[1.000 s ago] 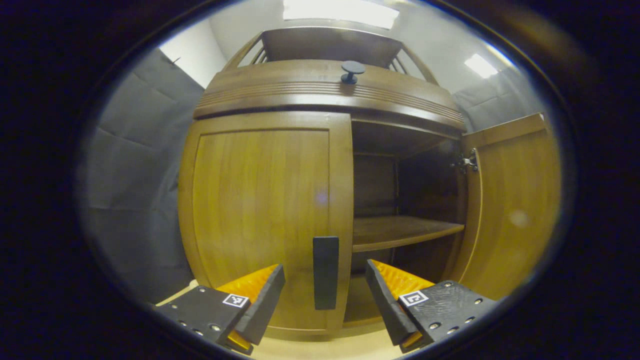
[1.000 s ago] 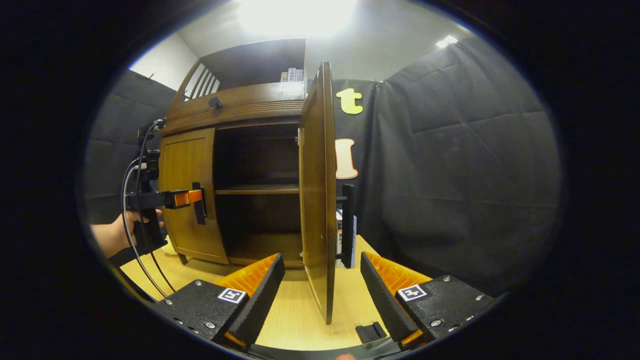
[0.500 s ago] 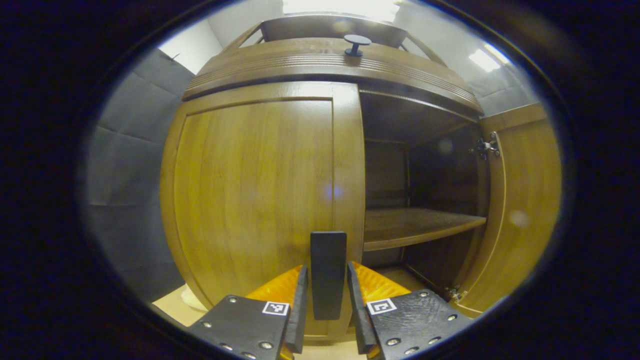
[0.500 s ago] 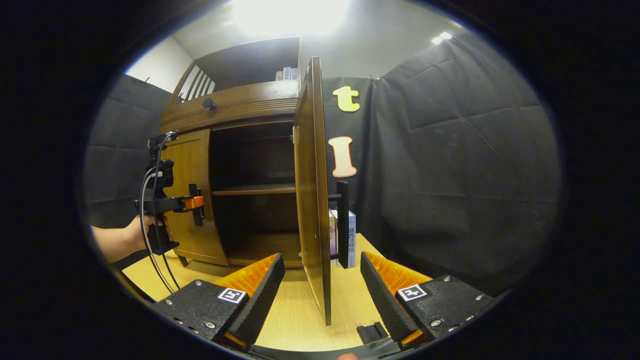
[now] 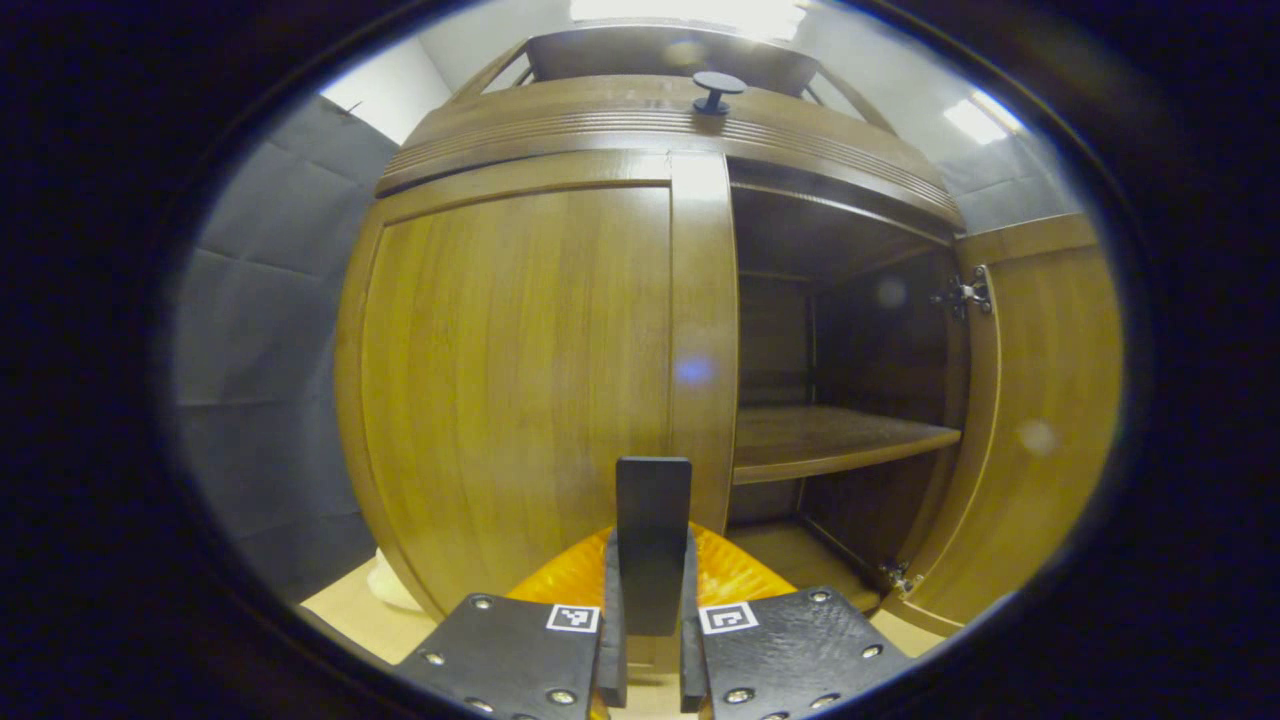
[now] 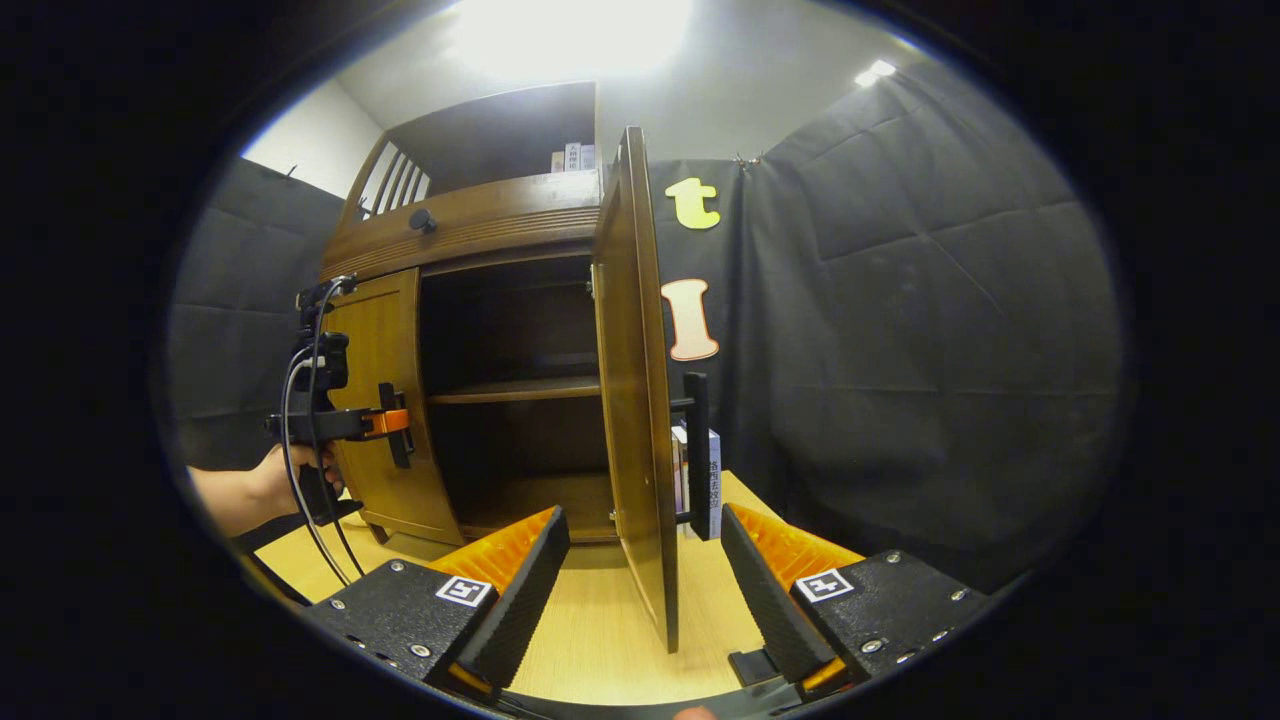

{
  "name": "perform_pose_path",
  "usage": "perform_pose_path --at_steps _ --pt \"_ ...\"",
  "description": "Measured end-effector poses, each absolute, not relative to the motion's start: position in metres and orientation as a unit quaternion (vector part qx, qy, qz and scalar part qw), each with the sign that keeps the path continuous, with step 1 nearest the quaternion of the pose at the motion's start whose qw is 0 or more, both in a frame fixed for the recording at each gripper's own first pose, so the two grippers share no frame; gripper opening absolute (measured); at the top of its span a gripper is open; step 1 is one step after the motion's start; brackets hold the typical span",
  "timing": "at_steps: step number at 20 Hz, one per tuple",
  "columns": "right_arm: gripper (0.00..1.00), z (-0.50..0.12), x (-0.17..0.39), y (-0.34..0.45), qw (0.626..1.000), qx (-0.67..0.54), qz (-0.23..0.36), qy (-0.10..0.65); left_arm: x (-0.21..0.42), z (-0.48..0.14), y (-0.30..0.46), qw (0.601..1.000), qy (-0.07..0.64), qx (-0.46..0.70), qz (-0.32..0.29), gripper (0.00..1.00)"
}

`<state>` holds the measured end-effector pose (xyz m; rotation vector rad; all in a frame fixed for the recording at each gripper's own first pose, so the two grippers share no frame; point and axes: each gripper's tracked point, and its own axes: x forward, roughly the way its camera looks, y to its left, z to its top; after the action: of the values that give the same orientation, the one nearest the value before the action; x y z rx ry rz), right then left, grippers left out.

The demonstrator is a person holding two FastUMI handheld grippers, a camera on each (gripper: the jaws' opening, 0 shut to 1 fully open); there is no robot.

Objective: Open the right door of the double-door shoe cabinet with the right hand, and open the left door with the left hand.

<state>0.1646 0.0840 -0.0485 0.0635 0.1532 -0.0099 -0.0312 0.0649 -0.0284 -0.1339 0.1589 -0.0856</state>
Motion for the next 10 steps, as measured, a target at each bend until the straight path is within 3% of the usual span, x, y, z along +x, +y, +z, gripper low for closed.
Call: perform_pose_path --at_steps 10 --pt "0.94 -0.047 0.157 0.116 0.996 0.037 0.024 0.075 -0.037 -0.017 0.067 0.992 0.083 -0.074 -0.057 0.14"
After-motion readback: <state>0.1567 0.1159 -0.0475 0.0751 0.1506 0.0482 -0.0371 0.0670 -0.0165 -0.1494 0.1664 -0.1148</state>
